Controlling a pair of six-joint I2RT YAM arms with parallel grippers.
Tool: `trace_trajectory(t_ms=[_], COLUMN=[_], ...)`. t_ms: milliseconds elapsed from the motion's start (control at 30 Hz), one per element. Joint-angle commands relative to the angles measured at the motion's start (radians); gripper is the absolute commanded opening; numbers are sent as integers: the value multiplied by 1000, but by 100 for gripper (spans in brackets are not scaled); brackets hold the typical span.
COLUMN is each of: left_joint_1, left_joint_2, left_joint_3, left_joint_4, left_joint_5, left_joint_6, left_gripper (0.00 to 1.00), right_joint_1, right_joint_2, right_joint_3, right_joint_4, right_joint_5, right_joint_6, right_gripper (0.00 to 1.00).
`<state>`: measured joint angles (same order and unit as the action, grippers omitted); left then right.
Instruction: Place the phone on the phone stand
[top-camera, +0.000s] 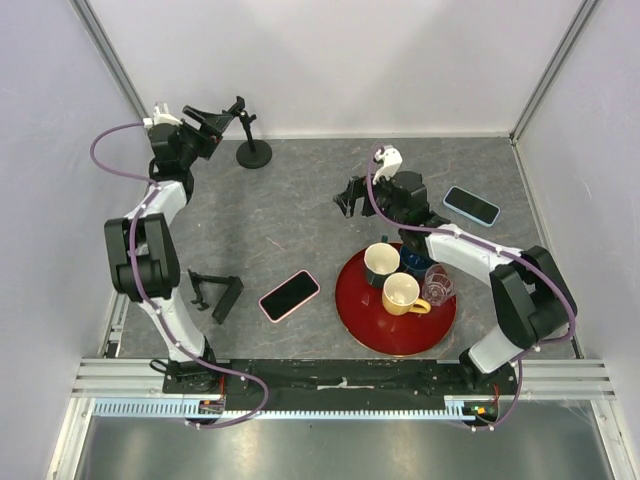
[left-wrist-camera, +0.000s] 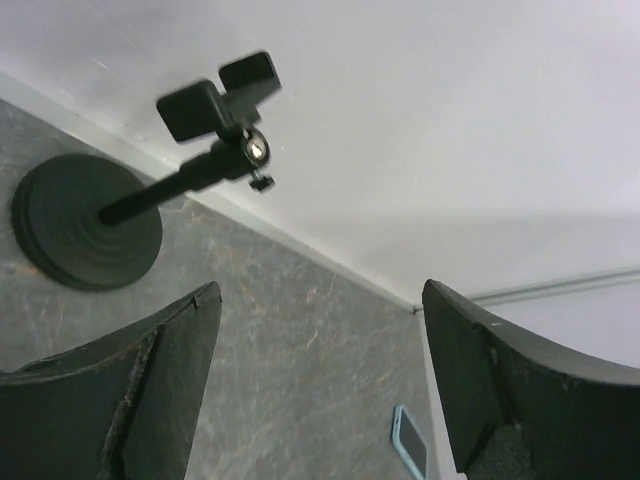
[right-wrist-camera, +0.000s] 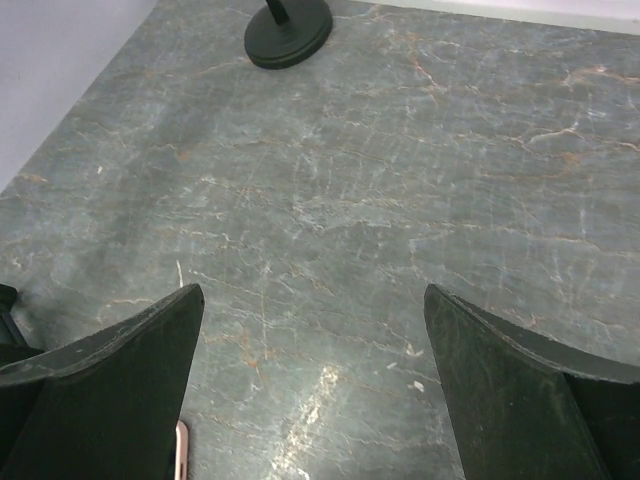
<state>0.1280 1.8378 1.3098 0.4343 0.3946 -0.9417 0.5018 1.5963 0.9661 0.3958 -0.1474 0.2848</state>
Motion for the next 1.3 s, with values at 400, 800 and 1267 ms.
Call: trace_trajectory(t_ms=[400,800,1267], left_joint_1=[-7,-19,-44], left_joint_2=[428,581,473], left_joint_3=[445,663,518], left_joint_4=[32,-48,-6], left_joint_5=[-180,-158,-186], left_joint_6=[-258,-296,-292], left_gripper=[88,81,16], right_joint_1=[-46,-55,-57], right_joint_2=[-119,-110,-101], right_joint_3=[-109,-116,-112], right_joint_4=[183,192,193], right_joint_5=[19,12,8], right_joint_6=[-45,-50,-49], right_gripper=[98,98,98])
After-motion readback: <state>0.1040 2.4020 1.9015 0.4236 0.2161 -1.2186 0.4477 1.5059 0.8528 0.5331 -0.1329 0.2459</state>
